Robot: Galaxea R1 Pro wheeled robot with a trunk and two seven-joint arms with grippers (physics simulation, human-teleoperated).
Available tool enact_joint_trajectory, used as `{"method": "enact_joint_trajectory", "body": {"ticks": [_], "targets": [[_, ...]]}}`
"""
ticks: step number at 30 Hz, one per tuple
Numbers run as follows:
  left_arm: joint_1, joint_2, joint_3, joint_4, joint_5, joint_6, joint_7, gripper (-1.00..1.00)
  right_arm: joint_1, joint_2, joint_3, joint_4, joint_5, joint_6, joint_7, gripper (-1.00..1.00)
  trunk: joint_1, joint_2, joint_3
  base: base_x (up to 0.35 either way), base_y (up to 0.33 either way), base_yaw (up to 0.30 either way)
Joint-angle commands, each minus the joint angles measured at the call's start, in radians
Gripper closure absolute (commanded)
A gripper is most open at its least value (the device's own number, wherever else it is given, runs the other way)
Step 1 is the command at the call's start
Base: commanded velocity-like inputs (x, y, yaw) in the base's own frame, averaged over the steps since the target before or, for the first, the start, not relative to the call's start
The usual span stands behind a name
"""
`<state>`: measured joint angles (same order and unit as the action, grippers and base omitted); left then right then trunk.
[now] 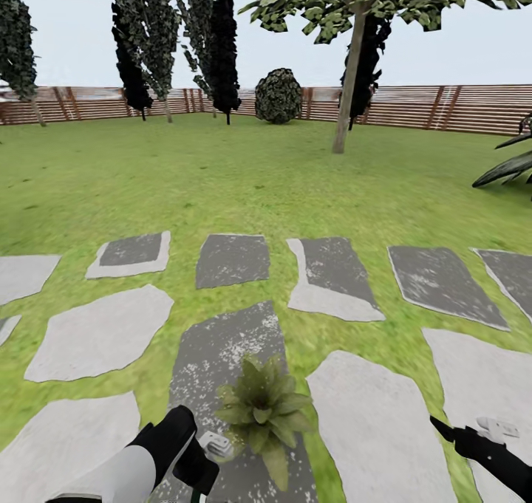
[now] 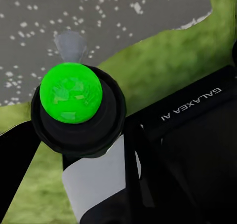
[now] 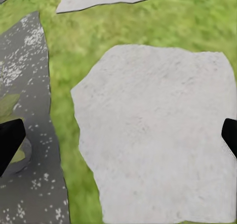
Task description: Pick up the pesticide atomizer in the garden and spray insectifuge to fully cover both potted plants in the garden.
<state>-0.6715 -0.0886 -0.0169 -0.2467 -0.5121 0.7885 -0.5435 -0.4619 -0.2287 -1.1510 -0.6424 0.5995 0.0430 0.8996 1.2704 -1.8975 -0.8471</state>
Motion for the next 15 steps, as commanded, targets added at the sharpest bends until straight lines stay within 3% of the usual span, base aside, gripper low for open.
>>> {"method": "enact_joint_trajectory", "body": {"ticks": [1, 15], "targets": [[0.0, 0.0, -0.002, -0.002, -0.009, 0.003, -0.009, 1.0, -0.001, 0.0, -0.006, 0.0, 0.004, 0.005, 0.007, -1.0, 0.0, 0.0, -0.001, 0.0, -0.322, 0.184], [0.0, 0.0, -0.001, -0.002, -0.009, 0.003, -0.007, 1.0, -0.001, -0.001, -0.007, 0.0, 0.004, 0.005, 0.007, -1.0, 0.0, 0.0, -0.001, 0.0, -0.322, 0.021]]}}
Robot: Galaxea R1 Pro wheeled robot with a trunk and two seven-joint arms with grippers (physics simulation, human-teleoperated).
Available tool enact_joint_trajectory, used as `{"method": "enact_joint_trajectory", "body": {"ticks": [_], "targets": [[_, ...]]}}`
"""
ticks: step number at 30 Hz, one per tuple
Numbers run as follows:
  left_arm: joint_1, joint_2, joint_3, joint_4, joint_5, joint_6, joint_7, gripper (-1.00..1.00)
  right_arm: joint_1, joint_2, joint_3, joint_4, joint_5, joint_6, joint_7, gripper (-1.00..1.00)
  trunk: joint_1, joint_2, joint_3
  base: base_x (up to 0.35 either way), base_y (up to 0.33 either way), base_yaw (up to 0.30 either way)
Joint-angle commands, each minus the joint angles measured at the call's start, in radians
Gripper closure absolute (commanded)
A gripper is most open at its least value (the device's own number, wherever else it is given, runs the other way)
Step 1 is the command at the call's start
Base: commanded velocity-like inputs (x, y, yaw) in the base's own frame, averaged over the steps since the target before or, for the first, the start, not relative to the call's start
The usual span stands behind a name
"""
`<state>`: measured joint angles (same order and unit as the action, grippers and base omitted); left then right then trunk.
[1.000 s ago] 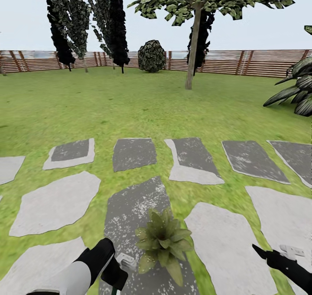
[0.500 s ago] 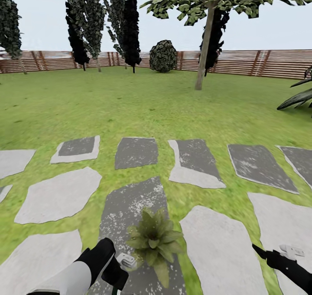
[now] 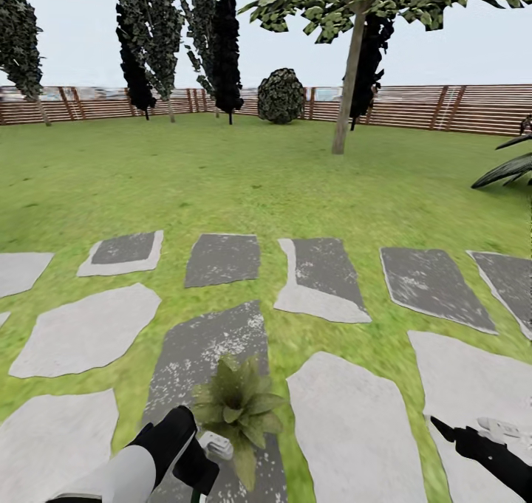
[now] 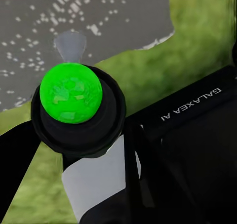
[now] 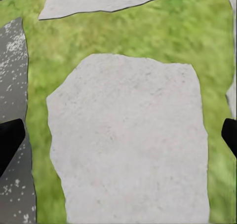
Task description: Pick up the pesticide atomizer in the garden and spray insectifuge to fully cover both potted plants in the garden.
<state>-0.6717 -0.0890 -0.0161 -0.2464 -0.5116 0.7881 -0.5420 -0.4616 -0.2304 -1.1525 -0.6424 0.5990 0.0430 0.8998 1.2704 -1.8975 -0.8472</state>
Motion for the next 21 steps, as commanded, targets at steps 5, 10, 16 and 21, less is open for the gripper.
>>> {"method": "enact_joint_trajectory", "body": {"ticks": [5, 10, 16, 21], "targets": [[0.0, 0.0, -0.001, -0.001, -0.008, 0.003, -0.009, 1.0, -0.002, 0.001, -0.006, 0.0, 0.004, 0.005, 0.007, -1.0, 0.0, 0.0, -0.001, 0.0, -0.306, 0.108], [0.0, 0.001, -0.001, -0.002, -0.008, 0.003, -0.009, 1.0, -0.002, 0.001, -0.006, 0.0, 0.005, 0.005, 0.007, -1.0, 0.0, 0.0, -0.001, 0.0, -0.099, 0.269], [0.0, 0.001, -0.001, -0.002, -0.008, 0.003, -0.01, 1.0, -0.002, 0.0, -0.006, 0.0, 0.005, 0.005, 0.007, -1.0, 0.0, 0.0, -0.001, 0.0, -0.005, 0.282], [0.0, 0.001, -0.001, -0.002, -0.007, 0.003, -0.01, 1.0, -0.002, 0.001, -0.006, 0.0, 0.005, 0.005, 0.007, -1.0, 0.0, 0.0, -0.001, 0.0, -0.073, 0.27]]}}
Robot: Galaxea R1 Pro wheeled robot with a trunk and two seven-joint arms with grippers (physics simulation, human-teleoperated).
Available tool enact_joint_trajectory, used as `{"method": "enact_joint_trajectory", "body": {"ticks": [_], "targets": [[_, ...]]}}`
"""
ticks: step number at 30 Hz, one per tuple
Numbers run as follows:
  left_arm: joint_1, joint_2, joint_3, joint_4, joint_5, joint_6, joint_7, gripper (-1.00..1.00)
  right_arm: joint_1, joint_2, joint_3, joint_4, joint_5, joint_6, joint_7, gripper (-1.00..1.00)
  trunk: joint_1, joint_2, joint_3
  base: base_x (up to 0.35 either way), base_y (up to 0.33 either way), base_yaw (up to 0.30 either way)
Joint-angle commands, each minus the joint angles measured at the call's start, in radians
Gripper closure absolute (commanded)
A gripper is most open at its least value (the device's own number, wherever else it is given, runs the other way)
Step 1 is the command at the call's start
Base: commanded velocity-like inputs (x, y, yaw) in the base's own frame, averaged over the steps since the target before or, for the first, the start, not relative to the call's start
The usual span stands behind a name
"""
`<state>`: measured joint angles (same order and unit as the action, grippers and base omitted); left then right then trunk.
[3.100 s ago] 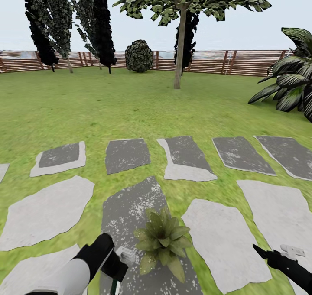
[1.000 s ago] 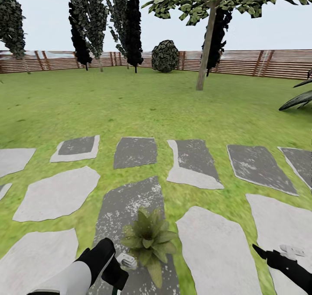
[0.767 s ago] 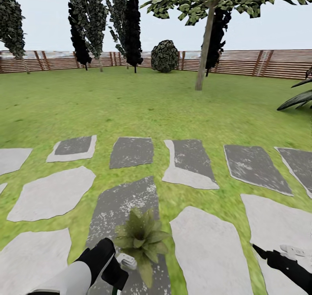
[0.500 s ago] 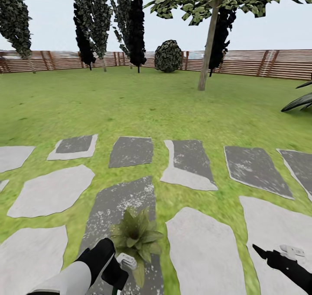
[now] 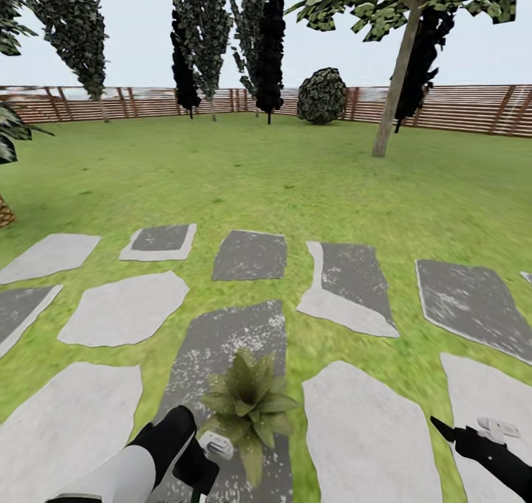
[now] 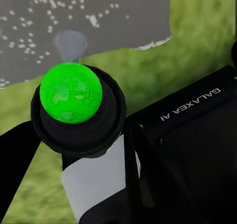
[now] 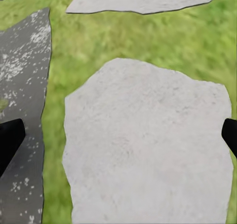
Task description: Pick up the pesticide atomizer in the garden and spray insectifuge to fully cover both potted plants in the garden.
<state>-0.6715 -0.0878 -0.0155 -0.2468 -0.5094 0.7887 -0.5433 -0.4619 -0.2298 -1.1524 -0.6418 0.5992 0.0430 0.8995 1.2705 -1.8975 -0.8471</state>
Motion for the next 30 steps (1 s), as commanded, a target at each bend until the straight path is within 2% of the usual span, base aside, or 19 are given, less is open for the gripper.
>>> {"method": "enact_joint_trajectory", "body": {"ticks": [1, 12, 16, 19, 24, 30], "targets": [[0.0, 0.0, -0.001, -0.002, -0.009, 0.003, -0.009, 1.0, -0.001, 0.0, -0.006, -0.001, 0.004, 0.005, 0.007, -1.0, 0.0, 0.0, -0.001, 0.0, -0.252, 0.18], [0.0, 0.0, -0.001, -0.002, -0.009, 0.003, -0.009, 1.0, -0.001, 0.0, -0.006, -0.001, 0.004, 0.005, 0.007, -1.0, 0.0, 0.0, -0.001, 0.0, -0.289, 0.081], [0.0, 0.0, -0.001, 0.007, -0.009, 0.003, -0.009, 1.0, -0.001, 0.0, -0.006, -0.001, 0.004, 0.005, 0.007, -1.0, 0.0, 0.0, -0.001, 0.0, -0.022, 0.275], [0.0, 0.0, -0.001, 0.053, -0.01, 0.001, -0.009, 1.0, -0.001, 0.0, -0.006, -0.001, 0.004, 0.005, 0.007, -1.0, 0.0, 0.0, -0.001, 0.0, -0.003, 0.25], [0.0, 0.0, -0.001, 0.123, -0.012, -0.039, -0.009, 1.0, -0.001, 0.0, -0.006, -0.001, 0.004, 0.005, 0.007, -1.0, 0.0, 0.0, -0.001, 0.0, 0.0, 0.044], [0.0, 0.0, -0.002, 0.129, -0.011, -0.049, -0.009, 1.0, -0.001, 0.0, -0.006, -0.001, 0.004, 0.005, 0.007, -1.0, 0.0, 0.0, -0.001, 0.0, 0.0, 0.002]]}}
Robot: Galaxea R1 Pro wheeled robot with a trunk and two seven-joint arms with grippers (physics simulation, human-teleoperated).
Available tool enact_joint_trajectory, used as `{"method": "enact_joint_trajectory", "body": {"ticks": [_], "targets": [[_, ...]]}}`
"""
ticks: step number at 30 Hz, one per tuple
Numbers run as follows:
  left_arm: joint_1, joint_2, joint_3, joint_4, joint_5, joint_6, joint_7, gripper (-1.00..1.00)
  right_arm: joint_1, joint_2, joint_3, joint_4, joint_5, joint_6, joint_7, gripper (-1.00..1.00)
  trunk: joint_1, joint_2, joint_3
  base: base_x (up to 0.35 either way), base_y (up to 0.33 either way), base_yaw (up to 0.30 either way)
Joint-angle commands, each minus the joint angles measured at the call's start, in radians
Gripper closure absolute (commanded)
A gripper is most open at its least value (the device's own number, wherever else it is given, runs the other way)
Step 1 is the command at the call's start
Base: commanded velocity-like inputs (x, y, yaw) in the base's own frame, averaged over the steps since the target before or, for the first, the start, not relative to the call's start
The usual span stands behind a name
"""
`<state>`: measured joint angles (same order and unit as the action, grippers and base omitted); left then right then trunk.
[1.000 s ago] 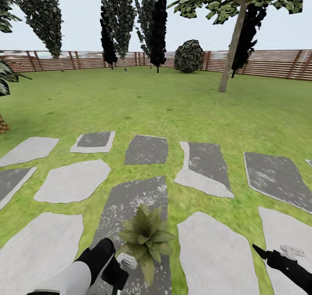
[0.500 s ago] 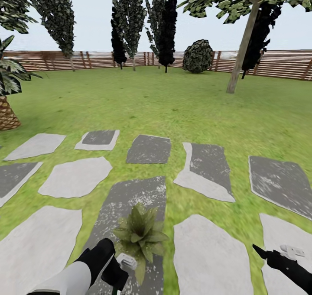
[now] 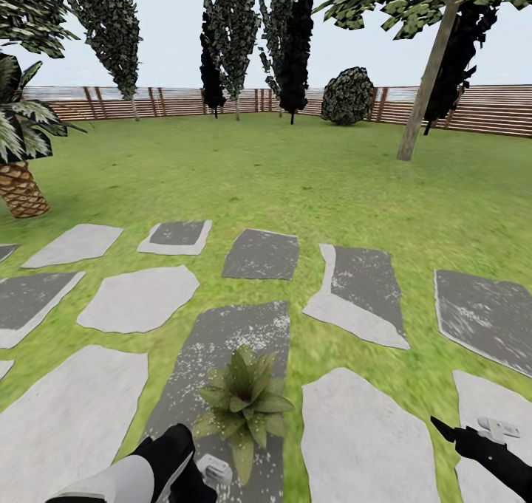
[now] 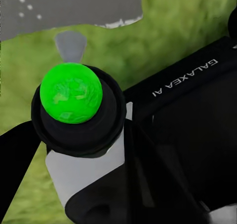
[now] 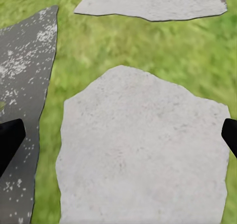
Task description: Pick up the pesticide atomizer in the garden and spray insectifuge to fully cover both potted plants in the garden.
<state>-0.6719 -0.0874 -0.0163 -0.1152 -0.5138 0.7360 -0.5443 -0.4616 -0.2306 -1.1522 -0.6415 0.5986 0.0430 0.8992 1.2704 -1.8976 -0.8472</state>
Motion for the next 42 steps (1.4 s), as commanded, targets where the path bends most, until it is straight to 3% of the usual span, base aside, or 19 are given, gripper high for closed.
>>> {"method": "enact_joint_trajectory", "body": {"ticks": [1, 7, 16, 23, 35, 38, 42], "targets": [[0.0, 0.0, -0.002, -0.003, -0.007, 0.004, -0.008, 1.0, -0.002, 0.0, -0.006, -0.001, 0.005, 0.005, 0.007, -1.0, 0.0, 0.0, -0.001, 0.0, 0.0, 0.0], [0.0, 0.0, -0.001, -0.011, -0.005, 0.004, -0.011, 1.0, -0.002, 0.0, -0.006, -0.001, 0.005, 0.005, 0.007, -1.0, 0.0, 0.0, -0.001, 0.0, 0.0, 0.0], [-0.001, 0.0, 0.001, -0.111, -0.002, 0.013, -0.038, 1.0, -0.002, 0.0, -0.006, -0.001, 0.005, 0.005, 0.007, -1.0, 0.0, 0.0, -0.001, 0.0, 0.0, 0.0], [-0.007, 0.001, 0.002, -0.252, -0.003, 0.158, -0.065, 1.0, -0.002, 0.0, -0.006, -0.001, 0.005, 0.005, 0.007, -1.0, 0.0, 0.0, -0.001, 0.0, 0.0, 0.0], [-0.022, 0.005, 0.002, -0.28, -0.005, 0.175, -0.083, 1.0, -0.002, -0.001, -0.006, -0.001, 0.005, 0.005, 0.007, -1.0, 0.0, 0.0, -0.001, 0.0, 0.0, 0.0], [-0.064, 0.005, 0.002, -0.28, -0.003, 0.177, -0.084, 1.0, -0.002, -0.001, -0.006, -0.001, 0.005, 0.005, 0.007, -1.0, 0.0, 0.0, -0.001, 0.0, 0.0, 0.0], [-0.096, 0.005, 0.002, -0.287, -0.004, 0.244, -0.085, 1.0, -0.002, -0.002, -0.006, -0.001, 0.005, 0.005, 0.007, -1.0, 0.0, 0.0, -0.001, 0.0, 0.0, 0.0]]}}
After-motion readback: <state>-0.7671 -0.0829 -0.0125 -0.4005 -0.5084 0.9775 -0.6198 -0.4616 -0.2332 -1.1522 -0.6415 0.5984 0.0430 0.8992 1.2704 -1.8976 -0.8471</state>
